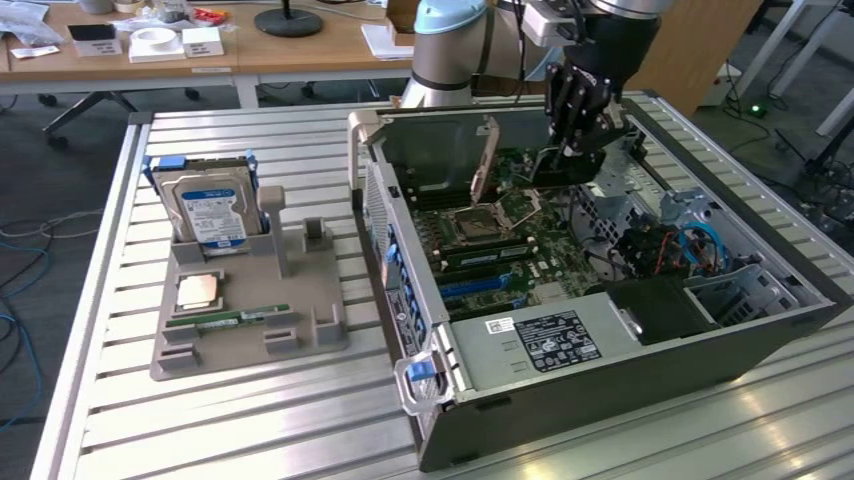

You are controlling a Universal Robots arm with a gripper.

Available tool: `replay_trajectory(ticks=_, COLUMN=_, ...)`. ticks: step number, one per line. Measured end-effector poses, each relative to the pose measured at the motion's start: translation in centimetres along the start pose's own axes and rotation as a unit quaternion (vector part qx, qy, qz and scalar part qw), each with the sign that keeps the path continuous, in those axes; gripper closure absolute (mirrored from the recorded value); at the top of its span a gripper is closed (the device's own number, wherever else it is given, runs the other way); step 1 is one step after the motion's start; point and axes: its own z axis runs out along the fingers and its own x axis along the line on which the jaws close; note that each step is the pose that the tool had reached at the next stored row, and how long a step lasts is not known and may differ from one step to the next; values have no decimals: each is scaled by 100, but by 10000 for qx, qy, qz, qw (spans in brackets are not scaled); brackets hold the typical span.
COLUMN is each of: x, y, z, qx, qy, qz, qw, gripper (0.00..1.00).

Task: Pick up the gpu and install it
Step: 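Insert the gpu into the slot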

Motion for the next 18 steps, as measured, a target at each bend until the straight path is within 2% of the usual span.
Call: replay_trajectory(ticks=18, x=2, y=16, z=68, qx=0, qy=1, qz=-1, qw=10000, gripper=74)
